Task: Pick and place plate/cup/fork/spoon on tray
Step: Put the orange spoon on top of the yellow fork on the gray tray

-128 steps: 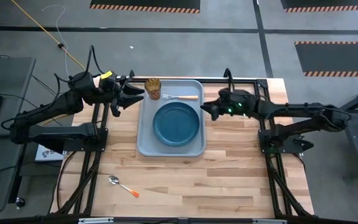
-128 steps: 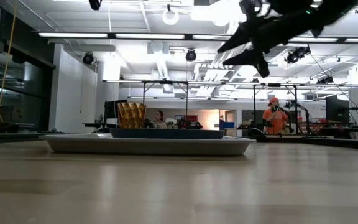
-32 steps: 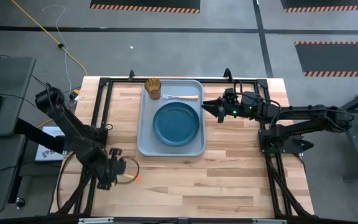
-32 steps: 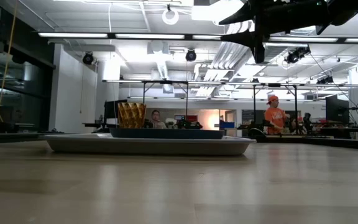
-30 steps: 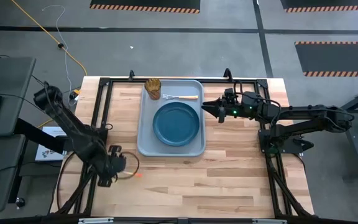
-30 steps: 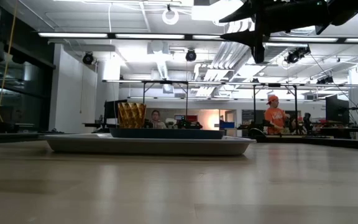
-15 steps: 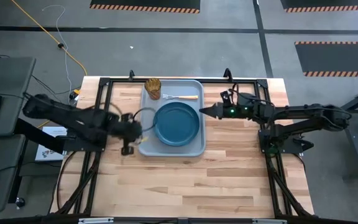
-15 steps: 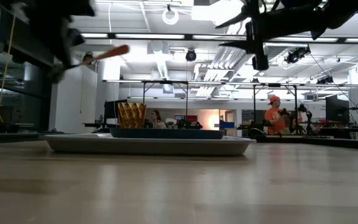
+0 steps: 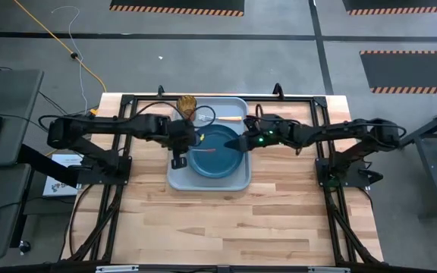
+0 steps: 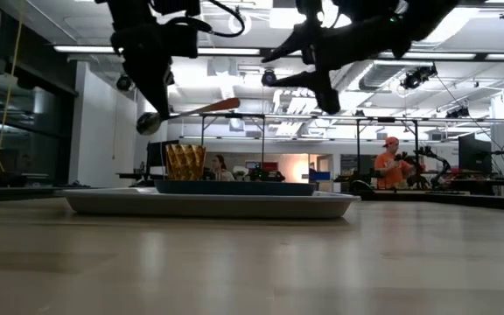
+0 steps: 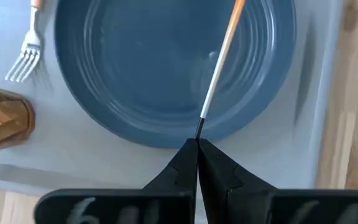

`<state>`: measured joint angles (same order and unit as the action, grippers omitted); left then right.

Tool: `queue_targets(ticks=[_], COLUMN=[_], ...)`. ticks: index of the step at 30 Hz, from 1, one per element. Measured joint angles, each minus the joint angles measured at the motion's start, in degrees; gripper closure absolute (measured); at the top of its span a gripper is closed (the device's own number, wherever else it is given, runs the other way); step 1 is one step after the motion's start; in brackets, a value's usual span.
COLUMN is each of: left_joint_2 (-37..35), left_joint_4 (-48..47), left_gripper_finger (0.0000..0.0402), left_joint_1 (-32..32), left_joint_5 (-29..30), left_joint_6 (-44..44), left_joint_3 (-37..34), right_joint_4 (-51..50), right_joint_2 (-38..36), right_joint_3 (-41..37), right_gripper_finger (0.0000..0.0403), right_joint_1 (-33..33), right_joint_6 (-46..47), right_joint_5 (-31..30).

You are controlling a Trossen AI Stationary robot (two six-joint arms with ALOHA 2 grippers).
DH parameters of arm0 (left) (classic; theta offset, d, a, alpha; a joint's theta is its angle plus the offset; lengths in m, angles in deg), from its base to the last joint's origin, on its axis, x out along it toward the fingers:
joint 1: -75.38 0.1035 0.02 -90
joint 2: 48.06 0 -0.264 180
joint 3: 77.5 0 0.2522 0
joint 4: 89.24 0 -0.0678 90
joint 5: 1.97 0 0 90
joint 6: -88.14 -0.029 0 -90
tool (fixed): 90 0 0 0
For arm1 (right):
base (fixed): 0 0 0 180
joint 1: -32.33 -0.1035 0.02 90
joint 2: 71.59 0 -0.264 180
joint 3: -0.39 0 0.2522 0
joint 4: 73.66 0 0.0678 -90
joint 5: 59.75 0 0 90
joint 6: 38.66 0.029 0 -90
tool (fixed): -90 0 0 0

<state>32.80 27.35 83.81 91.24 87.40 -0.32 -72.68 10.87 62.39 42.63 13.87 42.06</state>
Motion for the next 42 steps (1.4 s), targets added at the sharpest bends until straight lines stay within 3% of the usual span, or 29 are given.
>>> queue_targets(ticks=[4,7,9,12,14,22,27,31,36,42], left_joint_2=[0.1,-0.1,-0.1,-0.1,-0.1,-0.1,-0.1,-0.1,-0.1,0.4], left_joint_4=[0.2,-0.1,0.2,0.5,0.6,3.0,11.1,17.5,23.4,28.8], left_gripper_finger=[0.0401,0.0401,0.0401,0.0401,0.0402,0.0402,0.0402,0.0402,0.0402,0.0402], left_joint_1=[1.7,4.4,6.1,7.6,7.9,4.2,0.8,-1.7,-2.7,-2.7], left_joint_5=[-4.1,-11.9,-13.9,-12.7,-8.1,22.9,37.3,47.7,49.6,48.5], left_joint_6=[-2.4,-1.2,0.1,0.5,0.4,-7.6,-15.0,-21.6,-30.1,-38.3], left_joint_3=[0.4,0.4,0.4,0.4,0.4,0.4,0.3,0.3,0.3,0.3], right_joint_4=[-9.3,-18.6,-24.0,-28.9,-30.5,-27.8,-4.8,17.0,30.7,28.2], right_joint_2=[1.9,3.3,4.4,5.6,6.5,6.8,6.7,6.8,6.9,6.8], right_joint_3=[6.6,12.5,16.2,20.3,21.4,16.5,6.5,-1.8,-6.0,-3.2], right_gripper_finger=[0.0244,0.0244,0.0244,0.0244,0.0244,0.0244,0.0244,0.0244,0.0244,0.0244], right_joint_1=[0.6,0.5,0.5,0.6,0.8,4.3,7.1,7.8,7.5,7.3], right_joint_6=[-15.1,-29.6,-35.6,-39.4,-39.0,-24.9,2.5,24.5,38.3,38.8], right_joint_5=[3.5,3.4,1.7,-0.6,-1.1,5.3,10.9,6.7,-0.8,-4.7])
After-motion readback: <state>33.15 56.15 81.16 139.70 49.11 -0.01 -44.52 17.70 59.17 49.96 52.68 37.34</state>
